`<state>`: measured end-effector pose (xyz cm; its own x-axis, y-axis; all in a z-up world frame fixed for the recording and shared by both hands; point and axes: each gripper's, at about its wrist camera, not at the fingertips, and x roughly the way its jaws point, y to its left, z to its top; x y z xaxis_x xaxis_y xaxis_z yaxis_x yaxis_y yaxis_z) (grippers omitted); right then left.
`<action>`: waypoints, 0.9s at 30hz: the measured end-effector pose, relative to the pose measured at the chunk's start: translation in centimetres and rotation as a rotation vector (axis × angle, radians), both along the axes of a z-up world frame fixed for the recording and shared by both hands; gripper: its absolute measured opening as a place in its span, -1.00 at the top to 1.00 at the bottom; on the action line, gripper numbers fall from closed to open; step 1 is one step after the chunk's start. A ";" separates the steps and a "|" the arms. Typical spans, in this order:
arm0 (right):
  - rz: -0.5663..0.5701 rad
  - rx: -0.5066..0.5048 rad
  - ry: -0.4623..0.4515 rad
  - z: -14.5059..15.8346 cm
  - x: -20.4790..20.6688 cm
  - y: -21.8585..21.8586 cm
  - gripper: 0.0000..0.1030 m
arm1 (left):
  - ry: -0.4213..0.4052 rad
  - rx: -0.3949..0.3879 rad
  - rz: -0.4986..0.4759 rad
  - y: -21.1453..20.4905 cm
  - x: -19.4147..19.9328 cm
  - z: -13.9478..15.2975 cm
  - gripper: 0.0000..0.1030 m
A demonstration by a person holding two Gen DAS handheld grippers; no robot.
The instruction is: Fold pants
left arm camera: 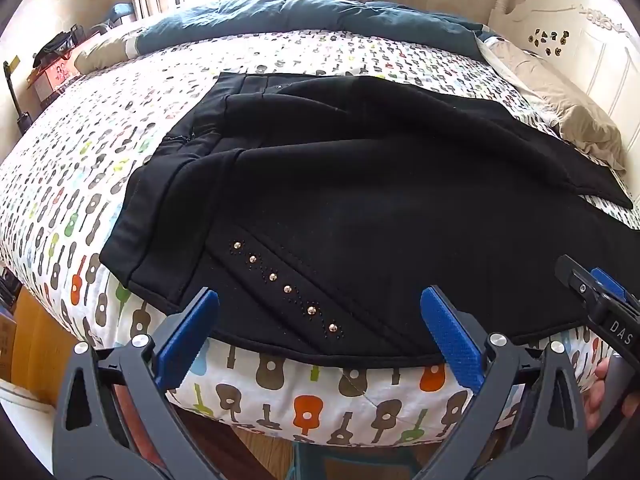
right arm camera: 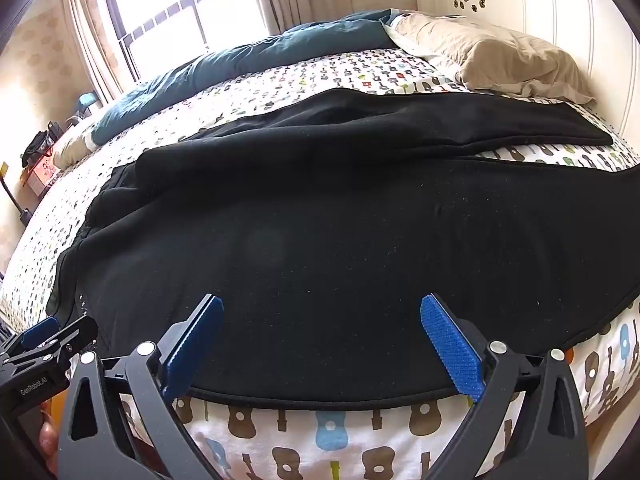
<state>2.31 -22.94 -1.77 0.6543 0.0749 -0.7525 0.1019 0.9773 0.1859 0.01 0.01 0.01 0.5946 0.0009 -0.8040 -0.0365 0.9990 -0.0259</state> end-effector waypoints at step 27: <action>0.008 -0.002 0.018 -0.2 -0.1 0.3 -0.91 | -0.005 0.003 -0.006 -0.5 -0.4 0.4 -0.96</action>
